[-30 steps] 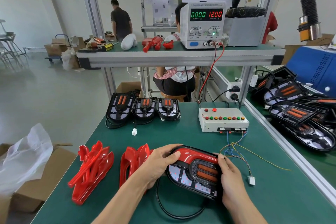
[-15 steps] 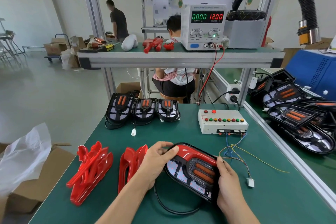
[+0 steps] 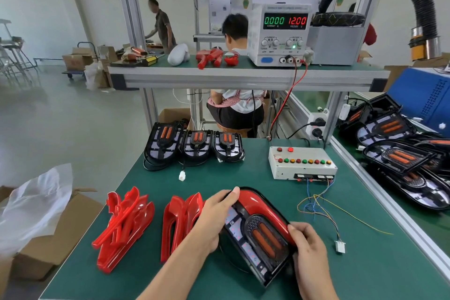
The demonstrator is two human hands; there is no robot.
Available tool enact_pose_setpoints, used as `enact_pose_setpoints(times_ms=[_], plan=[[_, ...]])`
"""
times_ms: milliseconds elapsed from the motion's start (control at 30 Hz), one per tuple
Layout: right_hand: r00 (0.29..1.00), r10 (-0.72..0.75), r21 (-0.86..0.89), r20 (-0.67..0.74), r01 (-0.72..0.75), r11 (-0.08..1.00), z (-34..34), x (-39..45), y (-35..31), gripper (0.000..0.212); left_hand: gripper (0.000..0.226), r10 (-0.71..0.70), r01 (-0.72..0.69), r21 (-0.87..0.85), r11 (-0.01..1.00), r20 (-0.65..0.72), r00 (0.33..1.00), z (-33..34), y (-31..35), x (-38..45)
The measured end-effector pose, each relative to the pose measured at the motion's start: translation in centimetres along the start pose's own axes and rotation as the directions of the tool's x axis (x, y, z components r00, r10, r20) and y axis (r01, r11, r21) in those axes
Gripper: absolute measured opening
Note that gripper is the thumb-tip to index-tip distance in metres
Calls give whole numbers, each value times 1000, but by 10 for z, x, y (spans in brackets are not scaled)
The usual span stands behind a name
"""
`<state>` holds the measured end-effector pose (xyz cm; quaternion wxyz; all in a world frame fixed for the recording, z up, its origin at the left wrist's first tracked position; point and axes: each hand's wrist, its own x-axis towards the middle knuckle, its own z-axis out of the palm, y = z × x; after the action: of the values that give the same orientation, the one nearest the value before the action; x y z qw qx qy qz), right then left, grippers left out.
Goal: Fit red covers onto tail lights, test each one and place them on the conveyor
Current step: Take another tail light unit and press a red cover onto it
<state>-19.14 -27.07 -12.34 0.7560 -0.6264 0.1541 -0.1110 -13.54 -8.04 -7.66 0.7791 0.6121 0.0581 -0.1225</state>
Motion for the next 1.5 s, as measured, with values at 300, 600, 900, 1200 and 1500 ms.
enact_pose_setpoints(times_ms=[300,600,900,1200,1500], plan=[[909,-12,-665,417,314,678,28,28,-62,55,18,53,-60,114,992,65,996,10,2,2],[903,71,-554,423,196,809,46,38,-57,34,13,96,-100,160,982,33,995,17,6,11],[895,-20,-577,446,304,758,48,39,-53,28,11,74,-83,129,988,77,994,15,4,14],[894,4,-485,448,240,841,45,38,-57,19,14,68,-76,75,994,109,992,17,4,15],[917,37,-434,397,152,888,47,36,-56,22,15,75,-92,159,983,108,991,17,5,10]])
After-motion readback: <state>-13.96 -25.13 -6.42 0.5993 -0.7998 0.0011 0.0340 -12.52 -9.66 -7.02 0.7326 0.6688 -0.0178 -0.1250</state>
